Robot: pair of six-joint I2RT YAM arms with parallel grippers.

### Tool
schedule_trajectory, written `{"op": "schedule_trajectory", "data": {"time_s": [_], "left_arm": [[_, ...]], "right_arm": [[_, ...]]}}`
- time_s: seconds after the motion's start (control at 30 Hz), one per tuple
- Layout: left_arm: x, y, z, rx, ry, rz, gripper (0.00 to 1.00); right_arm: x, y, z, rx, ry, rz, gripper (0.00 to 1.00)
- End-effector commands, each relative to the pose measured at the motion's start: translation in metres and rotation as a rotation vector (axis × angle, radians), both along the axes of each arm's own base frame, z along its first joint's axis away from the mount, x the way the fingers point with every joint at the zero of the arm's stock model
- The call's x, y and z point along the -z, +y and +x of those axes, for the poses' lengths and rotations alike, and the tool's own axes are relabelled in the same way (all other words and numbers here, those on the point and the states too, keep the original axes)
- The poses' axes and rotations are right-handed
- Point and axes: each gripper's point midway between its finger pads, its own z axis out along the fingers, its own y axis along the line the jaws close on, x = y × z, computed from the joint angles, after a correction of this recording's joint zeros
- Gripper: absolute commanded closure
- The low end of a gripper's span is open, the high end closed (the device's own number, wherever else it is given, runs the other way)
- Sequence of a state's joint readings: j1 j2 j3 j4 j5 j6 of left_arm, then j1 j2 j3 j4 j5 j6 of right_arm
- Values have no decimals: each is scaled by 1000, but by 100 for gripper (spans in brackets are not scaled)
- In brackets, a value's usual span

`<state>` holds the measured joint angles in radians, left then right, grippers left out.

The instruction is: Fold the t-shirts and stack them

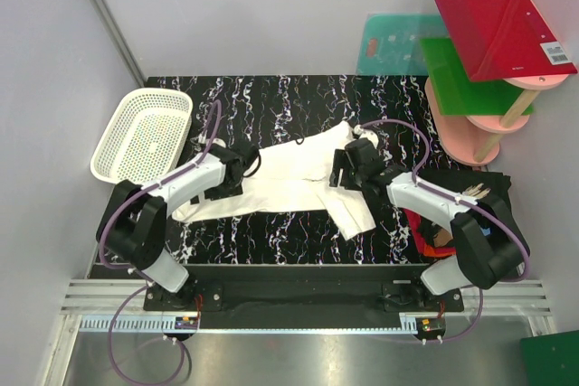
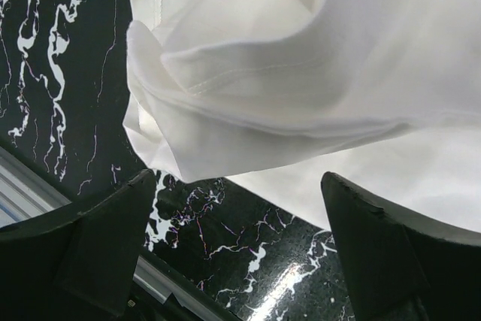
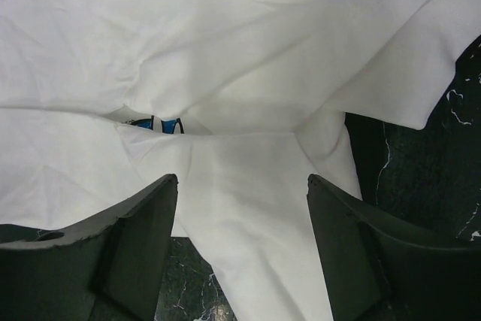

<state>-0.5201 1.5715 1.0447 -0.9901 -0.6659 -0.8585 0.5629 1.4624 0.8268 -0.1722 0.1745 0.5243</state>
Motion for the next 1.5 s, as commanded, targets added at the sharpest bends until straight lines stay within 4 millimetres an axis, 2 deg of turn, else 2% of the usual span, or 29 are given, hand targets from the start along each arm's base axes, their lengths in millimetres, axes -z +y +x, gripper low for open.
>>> {"op": "schedule_trajectory", "data": {"time_s": [0.0, 0.13, 0.2, 0.23, 0.3, 0.33, 0.4, 0.5, 0.57, 0.6, 0.7, 0.8, 1.0, 1.1, 1.23, 1.4, 1.47], "left_arm": [[-6, 1, 10, -19, -44, 23, 1], [-8, -2, 17, -8, -44, 25, 1], [-6, -2, 18, -5, -32, 33, 1], [-6, -2, 18, -5, -29, 34, 1], [-6, -2, 18, -7, -29, 34, 1], [-6, -2, 17, -8, -29, 36, 1], [-11, 1, 16, -10, -38, 43, 1], [-18, 5, 14, -14, -53, 48, 1], [-23, 9, 14, -20, -65, 51, 1], [-23, 12, 13, -25, -61, 57, 1], [-28, 19, 13, -41, -73, 68, 1], [-32, 24, 17, -57, -84, 81, 1], [-36, 17, 41, -41, -77, 88, 1], [-33, 14, 47, -41, -78, 88, 1], [-22, 11, 53, -22, -36, 104, 4], [-11, 13, 43, -29, -2, 103, 1], [-15, 13, 42, -32, -29, 86, 1]], "right_arm": [[-9, -13, 4, 31, -30, -58, 23], [-10, -29, 1, 65, -40, -122, 23], [-6, -33, 2, 79, -39, -144, 24], [3, -34, 2, 80, -17, -163, 24], [9, -31, 4, 71, 3, -172, 24], [22, -30, 4, 67, 36, -184, 24], [30, -24, 4, 52, 66, -172, 24], [42, -16, 1, 26, 98, -153, 32], [41, -10, 2, 3, 88, -124, 89], [40, -10, 1, 10, 87, -118, 100], [24, -11, -1, 19, 49, -84, 100], [-3, -12, -1, 29, -17, -45, 100], [-40, -29, -2, 81, -119, -49, 100], [-52, -37, -2, 94, -153, -68, 100], [-57, -43, -2, 101, -176, -96, 100], [-52, -47, -2, 97, -160, -128, 99], [-49, -47, -3, 94, -152, -136, 95]]}}
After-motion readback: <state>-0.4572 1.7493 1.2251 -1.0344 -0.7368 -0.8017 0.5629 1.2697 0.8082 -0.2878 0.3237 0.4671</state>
